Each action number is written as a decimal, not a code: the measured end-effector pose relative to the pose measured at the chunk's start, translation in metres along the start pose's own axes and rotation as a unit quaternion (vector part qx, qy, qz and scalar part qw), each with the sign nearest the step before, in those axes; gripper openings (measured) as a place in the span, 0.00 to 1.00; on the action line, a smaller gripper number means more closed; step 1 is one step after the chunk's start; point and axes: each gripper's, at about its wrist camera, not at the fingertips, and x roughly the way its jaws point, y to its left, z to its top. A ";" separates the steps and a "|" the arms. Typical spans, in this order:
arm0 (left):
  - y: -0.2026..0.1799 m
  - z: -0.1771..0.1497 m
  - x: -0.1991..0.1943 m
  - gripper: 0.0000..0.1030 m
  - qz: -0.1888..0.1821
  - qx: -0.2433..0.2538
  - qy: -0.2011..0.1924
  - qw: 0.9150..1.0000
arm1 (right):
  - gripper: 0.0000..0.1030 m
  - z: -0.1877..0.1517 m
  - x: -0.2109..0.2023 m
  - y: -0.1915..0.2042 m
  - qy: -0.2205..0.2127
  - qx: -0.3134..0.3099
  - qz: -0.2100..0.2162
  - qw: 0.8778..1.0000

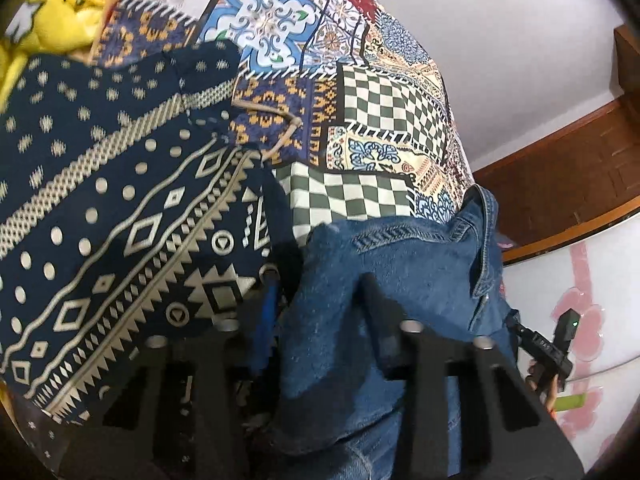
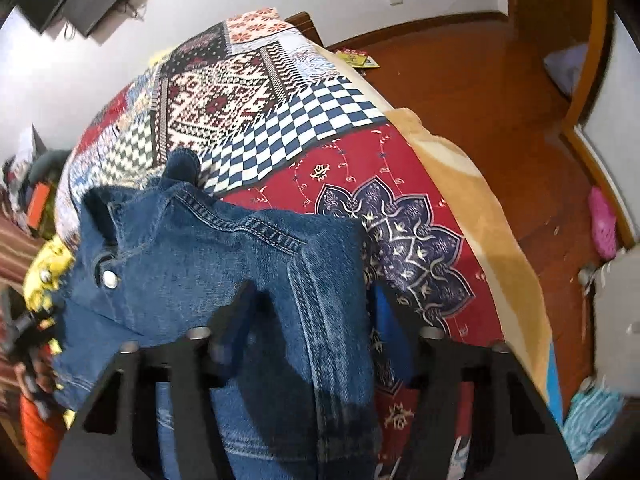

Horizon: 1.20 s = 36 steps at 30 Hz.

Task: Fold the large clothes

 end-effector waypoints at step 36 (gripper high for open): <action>0.035 0.051 -0.033 0.10 0.178 0.067 -0.075 0.979 | 0.13 0.071 0.038 0.110 -0.060 -0.104 -0.029 0.992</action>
